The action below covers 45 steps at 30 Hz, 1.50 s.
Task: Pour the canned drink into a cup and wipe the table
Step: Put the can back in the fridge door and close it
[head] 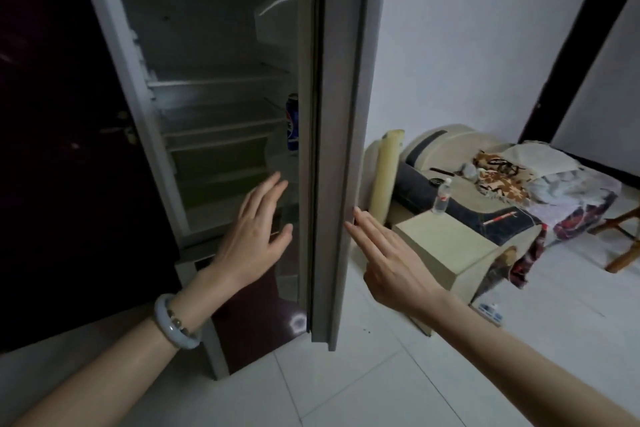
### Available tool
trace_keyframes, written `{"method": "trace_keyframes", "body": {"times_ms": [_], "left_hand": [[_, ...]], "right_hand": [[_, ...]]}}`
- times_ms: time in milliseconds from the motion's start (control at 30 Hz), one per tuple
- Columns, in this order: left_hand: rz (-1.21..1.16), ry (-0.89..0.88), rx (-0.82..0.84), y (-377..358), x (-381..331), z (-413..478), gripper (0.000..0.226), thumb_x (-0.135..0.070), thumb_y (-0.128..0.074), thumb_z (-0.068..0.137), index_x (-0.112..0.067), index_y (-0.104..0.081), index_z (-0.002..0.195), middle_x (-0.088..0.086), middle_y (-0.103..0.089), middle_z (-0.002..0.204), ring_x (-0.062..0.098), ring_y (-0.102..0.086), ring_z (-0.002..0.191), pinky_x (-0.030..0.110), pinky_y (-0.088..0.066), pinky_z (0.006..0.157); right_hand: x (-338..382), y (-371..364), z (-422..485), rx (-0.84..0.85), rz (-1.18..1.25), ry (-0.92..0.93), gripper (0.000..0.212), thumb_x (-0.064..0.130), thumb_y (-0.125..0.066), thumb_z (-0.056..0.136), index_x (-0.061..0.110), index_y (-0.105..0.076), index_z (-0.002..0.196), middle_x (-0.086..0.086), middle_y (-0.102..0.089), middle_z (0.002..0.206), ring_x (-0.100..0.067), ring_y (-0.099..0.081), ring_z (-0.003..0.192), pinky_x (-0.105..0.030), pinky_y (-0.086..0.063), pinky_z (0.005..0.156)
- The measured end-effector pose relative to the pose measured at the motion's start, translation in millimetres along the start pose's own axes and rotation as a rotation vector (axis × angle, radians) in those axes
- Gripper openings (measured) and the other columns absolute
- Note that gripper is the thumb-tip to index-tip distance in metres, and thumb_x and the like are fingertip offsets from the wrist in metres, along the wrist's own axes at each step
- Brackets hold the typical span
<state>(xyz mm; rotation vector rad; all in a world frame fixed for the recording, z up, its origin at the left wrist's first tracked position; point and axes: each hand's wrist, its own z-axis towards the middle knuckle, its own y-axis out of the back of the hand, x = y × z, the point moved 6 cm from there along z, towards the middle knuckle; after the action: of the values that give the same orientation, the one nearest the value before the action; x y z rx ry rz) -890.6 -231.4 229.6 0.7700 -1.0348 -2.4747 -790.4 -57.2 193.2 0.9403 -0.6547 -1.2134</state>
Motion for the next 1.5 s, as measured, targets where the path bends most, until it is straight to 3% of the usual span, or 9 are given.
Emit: {"method": "trace_keyframes", "body": {"times_ms": [133,333,500,733,833,1000,1300,1500], "left_hand": [[-0.028,0.012,0.006,17,9,-17,0.064,-0.024,-0.055,0.092,-0.023,-0.022,0.147,-0.01,-0.018,0.153,0.0,-0.013,0.14,0.022,-0.013,0.113],[-0.072,0.158,0.049,33,64,-23,0.074,-0.035,-0.051,0.092,-0.04,0.003,0.142,-0.024,0.002,0.149,-0.005,-0.002,0.139,0.02,-0.01,0.111],[-0.099,0.253,0.028,56,129,-20,0.08,-0.034,-0.055,0.091,-0.038,0.005,0.144,-0.022,-0.001,0.149,-0.004,-0.003,0.138,0.02,-0.013,0.111],[-0.175,0.333,-0.016,81,229,3,0.082,-0.025,-0.061,0.089,-0.033,-0.002,0.146,-0.01,-0.01,0.156,0.005,-0.014,0.142,0.03,-0.021,0.116],[-0.164,0.338,-0.024,89,267,18,0.082,-0.026,-0.061,0.088,-0.032,-0.003,0.146,-0.006,-0.012,0.157,0.006,-0.016,0.142,0.033,-0.023,0.116],[-0.14,0.337,-0.03,96,323,42,0.082,-0.027,-0.061,0.088,-0.028,-0.006,0.148,-0.005,-0.013,0.157,0.009,-0.017,0.143,0.036,-0.025,0.115],[-0.136,0.356,-0.046,90,380,75,0.085,-0.022,-0.062,0.088,-0.023,-0.004,0.149,-0.006,-0.009,0.157,0.009,-0.014,0.143,0.029,-0.021,0.115],[-0.128,0.342,-0.055,88,392,82,0.083,-0.022,-0.062,0.088,-0.02,-0.004,0.149,-0.002,-0.01,0.157,0.009,-0.013,0.143,0.032,-0.021,0.116]], "right_hand": [[26,-20,40,0.051,0.028,0.095,0.09,0.004,-0.062,0.07,0.009,-0.017,0.148,-0.012,-0.011,0.155,-0.022,-0.011,0.144,-0.037,-0.022,0.114],[57,-57,113,0.08,0.073,0.189,0.105,0.012,-0.074,0.062,0.005,-0.015,0.148,-0.016,-0.016,0.154,-0.026,-0.017,0.143,-0.039,-0.025,0.112],[91,-104,180,0.094,0.053,0.299,0.103,0.016,-0.073,0.065,0.006,-0.014,0.148,-0.017,-0.01,0.156,-0.027,-0.011,0.144,-0.042,-0.027,0.114],[126,-148,266,0.029,-0.005,0.345,0.092,0.012,-0.067,0.061,0.002,-0.028,0.144,-0.018,-0.017,0.153,-0.029,-0.017,0.142,-0.037,-0.013,0.114],[130,-164,302,0.023,-0.007,0.35,0.094,0.009,-0.067,0.059,0.004,-0.028,0.144,-0.019,-0.013,0.154,-0.029,-0.011,0.143,-0.035,-0.011,0.116],[132,-189,357,0.023,-0.083,0.33,0.096,0.01,-0.069,0.057,0.007,-0.029,0.144,-0.023,-0.011,0.153,-0.031,-0.011,0.143,-0.044,-0.017,0.116],[130,-221,407,-0.018,-0.137,0.266,0.086,0.014,-0.065,0.066,0.013,-0.031,0.145,-0.021,-0.013,0.153,-0.032,-0.012,0.143,-0.049,-0.015,0.114],[127,-230,417,-0.01,-0.129,0.274,0.083,0.013,-0.061,0.069,0.013,-0.029,0.145,-0.019,-0.009,0.154,-0.032,-0.01,0.143,-0.05,-0.016,0.115]]}}
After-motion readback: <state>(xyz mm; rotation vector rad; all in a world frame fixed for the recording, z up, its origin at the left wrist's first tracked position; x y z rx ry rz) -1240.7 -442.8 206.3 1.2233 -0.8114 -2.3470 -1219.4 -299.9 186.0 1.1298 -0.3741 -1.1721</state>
